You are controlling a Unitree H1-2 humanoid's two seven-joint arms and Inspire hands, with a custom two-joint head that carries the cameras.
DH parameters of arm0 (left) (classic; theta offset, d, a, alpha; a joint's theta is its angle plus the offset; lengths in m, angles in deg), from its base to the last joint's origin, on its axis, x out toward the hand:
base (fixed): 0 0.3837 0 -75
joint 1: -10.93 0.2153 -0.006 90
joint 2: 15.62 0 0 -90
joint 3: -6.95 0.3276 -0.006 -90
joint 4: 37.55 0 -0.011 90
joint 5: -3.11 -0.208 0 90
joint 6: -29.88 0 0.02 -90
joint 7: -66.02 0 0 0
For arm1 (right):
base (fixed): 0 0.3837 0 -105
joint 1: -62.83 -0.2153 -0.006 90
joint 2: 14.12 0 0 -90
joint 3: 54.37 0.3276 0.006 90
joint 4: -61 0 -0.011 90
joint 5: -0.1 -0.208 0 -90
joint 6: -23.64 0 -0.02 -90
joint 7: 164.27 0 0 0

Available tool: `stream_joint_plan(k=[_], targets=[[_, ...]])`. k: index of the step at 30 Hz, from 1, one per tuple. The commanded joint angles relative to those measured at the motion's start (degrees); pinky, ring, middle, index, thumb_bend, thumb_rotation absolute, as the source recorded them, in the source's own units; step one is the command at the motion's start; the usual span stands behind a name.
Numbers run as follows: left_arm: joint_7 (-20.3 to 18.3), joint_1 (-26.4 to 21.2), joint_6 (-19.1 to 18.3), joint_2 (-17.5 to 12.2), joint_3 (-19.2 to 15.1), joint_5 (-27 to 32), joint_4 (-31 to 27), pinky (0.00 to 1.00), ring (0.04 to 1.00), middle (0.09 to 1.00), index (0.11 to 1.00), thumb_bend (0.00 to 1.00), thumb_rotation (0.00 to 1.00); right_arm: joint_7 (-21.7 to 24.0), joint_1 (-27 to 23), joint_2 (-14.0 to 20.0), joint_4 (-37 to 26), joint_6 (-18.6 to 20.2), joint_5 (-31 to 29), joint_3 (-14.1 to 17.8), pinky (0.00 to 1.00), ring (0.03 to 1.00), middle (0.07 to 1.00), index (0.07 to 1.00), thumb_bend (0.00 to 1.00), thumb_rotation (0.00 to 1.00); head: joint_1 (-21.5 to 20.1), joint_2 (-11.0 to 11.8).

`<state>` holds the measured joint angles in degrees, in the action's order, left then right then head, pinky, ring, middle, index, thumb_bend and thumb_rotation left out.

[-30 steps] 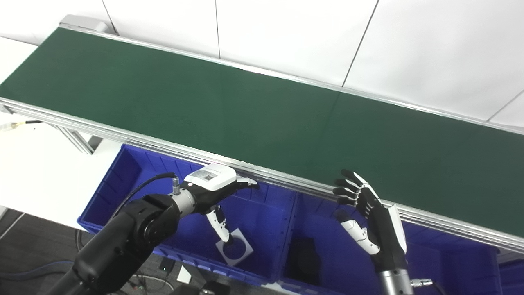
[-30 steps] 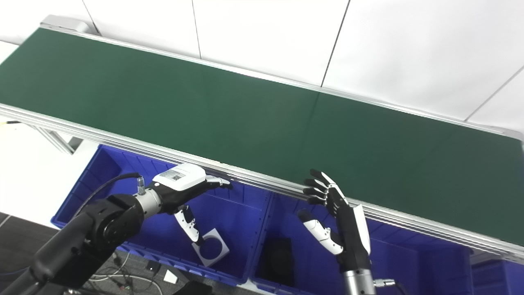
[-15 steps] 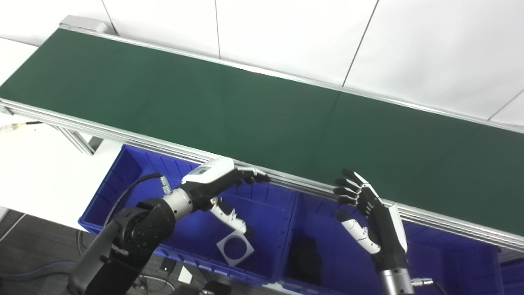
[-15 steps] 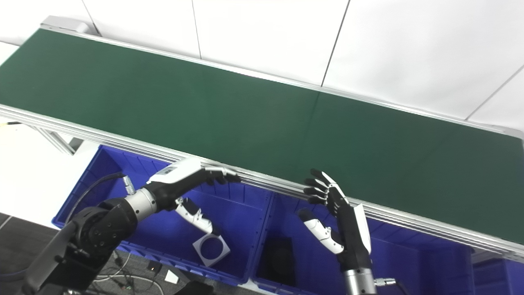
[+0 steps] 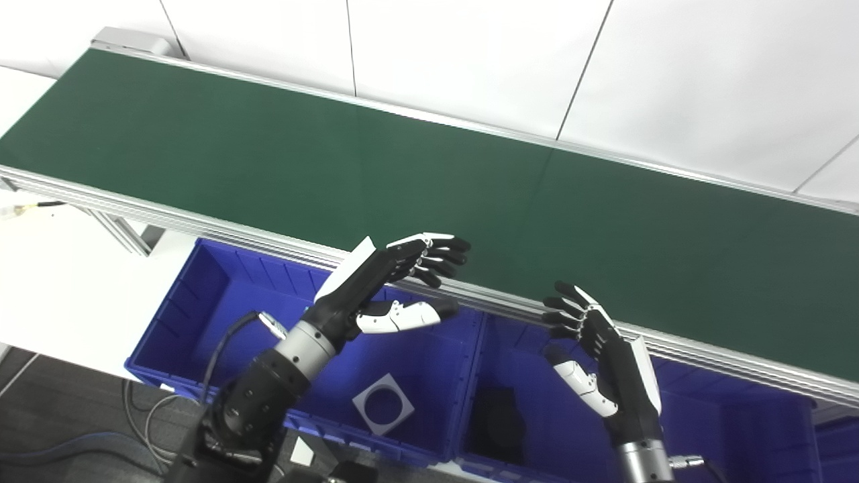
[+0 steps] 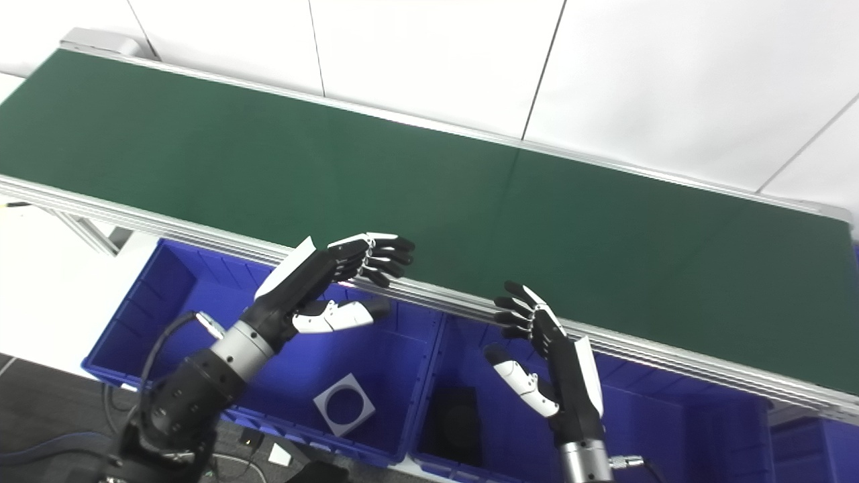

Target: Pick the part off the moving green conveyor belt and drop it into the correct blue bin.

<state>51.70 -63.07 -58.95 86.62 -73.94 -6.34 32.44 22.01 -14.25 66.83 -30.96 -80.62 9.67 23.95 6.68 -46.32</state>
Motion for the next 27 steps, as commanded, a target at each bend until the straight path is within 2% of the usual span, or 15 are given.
stream_joint_plan(k=[1, 3, 6, 11, 18, 22, 23, 27], targets=[[2.20, 0.69, 4.53, 1.72, 0.57, 2.26, 1.03, 0.69, 0.742, 0.781, 0.792, 0.60, 0.80, -0.16, -0.38, 0.01, -0.53, -2.62, -0.84, 0.27, 0.66, 0.728, 0.780, 0.849, 0.68, 0.68, -0.35, 0.52], [3.17, 1.50, 7.10, 3.18, 0.80, 3.57, 4.25, 0.72, 0.762, 0.792, 0.804, 0.52, 0.86, -0.18, -0.22, 0.03, -0.23, -3.02, -0.90, 0.26, 0.66, 0.729, 0.783, 0.849, 0.68, 0.68, -0.73, 1.04], [4.26, 2.12, 10.25, 4.50, 1.32, 4.29, 9.64, 0.75, 0.777, 0.803, 0.816, 0.52, 0.92, -0.35, 0.00, 0.06, 0.23, -3.56, -0.64, 0.19, 0.66, 0.730, 0.785, 0.850, 0.69, 0.69, -1.06, 1.67], [4.88, 1.95, 12.72, 3.83, 2.39, 3.31, 14.65, 0.76, 0.769, 0.796, 0.804, 0.50, 0.92, -0.61, 0.16, -0.19, 1.23, -4.46, -0.51, 0.06, 0.66, 0.731, 0.787, 0.850, 0.68, 0.70, -2.14, 3.12], [6.13, 1.39, 15.54, 2.64, 1.59, 3.00, 18.88, 0.75, 0.757, 0.781, 0.801, 0.54, 0.90, -1.01, 0.82, -0.37, 2.15, -5.77, -0.30, -0.16, 0.66, 0.734, 0.789, 0.850, 0.66, 0.70, -4.35, 5.46], [6.63, 1.27, 16.95, 2.44, 1.69, 2.84, 20.04, 0.73, 0.738, 0.768, 0.790, 0.54, 0.89, -1.12, 1.20, -0.33, 2.85, -6.46, -0.02, -0.22, 0.66, 0.737, 0.794, 0.852, 0.65, 0.71, -4.82, 6.46], [6.75, 1.33, 17.28, 2.45, 1.70, 2.78, 20.33, 0.72, 0.735, 0.765, 0.788, 0.55, 0.89, -1.13, 1.31, -0.33, 3.12, -6.74, -0.01, -0.23, 0.66, 0.737, 0.794, 0.853, 0.65, 0.71, -5.43, 7.49], [7.27, 1.75, 18.03, 2.44, 1.68, 2.54, 21.03, 0.72, 0.737, 0.764, 0.791, 0.55, 0.89, -1.07, 1.47, -0.39, 4.21, -7.97, 0.00, -0.35, 0.66, 0.739, 0.793, 0.851, 0.65, 0.72, -6.61, 9.23]])
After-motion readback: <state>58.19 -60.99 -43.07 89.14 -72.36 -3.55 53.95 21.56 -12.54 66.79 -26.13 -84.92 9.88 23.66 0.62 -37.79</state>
